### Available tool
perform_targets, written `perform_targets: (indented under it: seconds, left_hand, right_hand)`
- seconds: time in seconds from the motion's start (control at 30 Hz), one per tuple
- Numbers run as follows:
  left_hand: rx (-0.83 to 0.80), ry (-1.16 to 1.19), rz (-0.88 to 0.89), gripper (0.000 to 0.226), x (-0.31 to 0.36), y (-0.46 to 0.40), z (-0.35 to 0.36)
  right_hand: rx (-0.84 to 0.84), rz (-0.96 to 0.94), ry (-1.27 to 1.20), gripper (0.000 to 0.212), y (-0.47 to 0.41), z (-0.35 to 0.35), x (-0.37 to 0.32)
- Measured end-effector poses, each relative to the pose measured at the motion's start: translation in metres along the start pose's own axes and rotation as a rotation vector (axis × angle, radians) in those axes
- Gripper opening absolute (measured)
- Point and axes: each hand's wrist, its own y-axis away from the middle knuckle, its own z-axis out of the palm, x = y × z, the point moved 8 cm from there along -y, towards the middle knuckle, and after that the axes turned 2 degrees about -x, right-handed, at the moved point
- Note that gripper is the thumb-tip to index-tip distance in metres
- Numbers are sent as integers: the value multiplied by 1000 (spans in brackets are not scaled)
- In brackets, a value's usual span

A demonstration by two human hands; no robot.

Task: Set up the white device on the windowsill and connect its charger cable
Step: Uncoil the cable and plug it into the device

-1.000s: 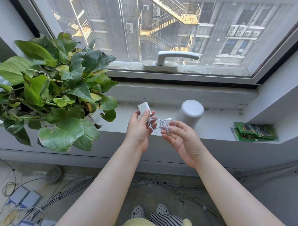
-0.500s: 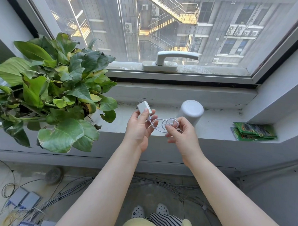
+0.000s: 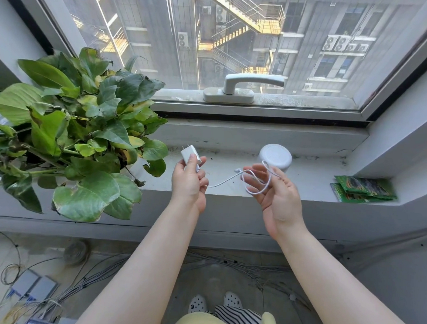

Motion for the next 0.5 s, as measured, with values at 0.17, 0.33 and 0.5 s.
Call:
perform_targets:
  seconds: [0.17, 0.33, 0.5]
  left_hand:
    - [-60, 43, -44, 20, 9, 2, 2]
    - [-89, 50, -92, 17, 13, 2, 1]
    - [-168, -91, -137, 14, 9, 13, 15]
  right_hand:
    - [86, -67, 135, 26, 0, -17, -23]
    - [-3, 14, 252, 21, -2, -21, -37]
    - [-70, 234, 243, 14, -2, -10, -32]
